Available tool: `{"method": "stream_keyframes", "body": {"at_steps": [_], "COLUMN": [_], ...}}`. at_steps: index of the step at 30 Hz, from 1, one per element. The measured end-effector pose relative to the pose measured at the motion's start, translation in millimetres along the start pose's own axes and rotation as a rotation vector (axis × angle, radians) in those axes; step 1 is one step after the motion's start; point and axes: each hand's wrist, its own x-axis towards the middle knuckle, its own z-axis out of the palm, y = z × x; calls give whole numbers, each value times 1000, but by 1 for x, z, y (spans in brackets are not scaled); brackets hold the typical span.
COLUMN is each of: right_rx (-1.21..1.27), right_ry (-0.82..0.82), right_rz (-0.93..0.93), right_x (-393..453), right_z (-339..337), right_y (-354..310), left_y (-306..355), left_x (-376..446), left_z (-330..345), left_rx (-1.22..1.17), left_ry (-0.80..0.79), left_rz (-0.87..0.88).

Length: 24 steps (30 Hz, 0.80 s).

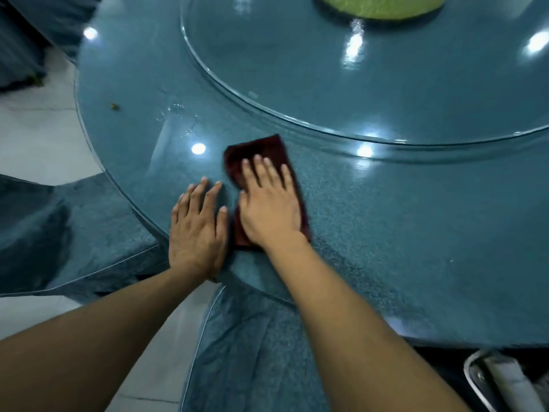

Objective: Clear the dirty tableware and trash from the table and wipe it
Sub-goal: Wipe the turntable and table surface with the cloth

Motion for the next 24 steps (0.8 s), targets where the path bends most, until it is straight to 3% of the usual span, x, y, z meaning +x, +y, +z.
{"method": "stream_keyframes", "body": {"at_steps": [4, 10, 13, 18, 24], "right_rx": [8, -61, -34, -9, -76], "right_ry": [-16, 128, 177, 163, 120], "right_rz": [-38, 450, 638, 693, 372], "right_x": [-4, -63, -89, -76, -52], "right_z": [-5, -55, -71, -60, -10], "right_y": [29, 217, 271, 234, 61], "left_y": [-4, -2, 2, 2, 2], "left_x": [2, 1, 1, 0, -3], "left_z": [3, 1, 0, 2, 3], "left_rx": [-10, 6, -2, 34, 8], "left_ry": [-4, -9, -19, -21, -24], "left_rz": [7, 13, -7, -9, -4]}}
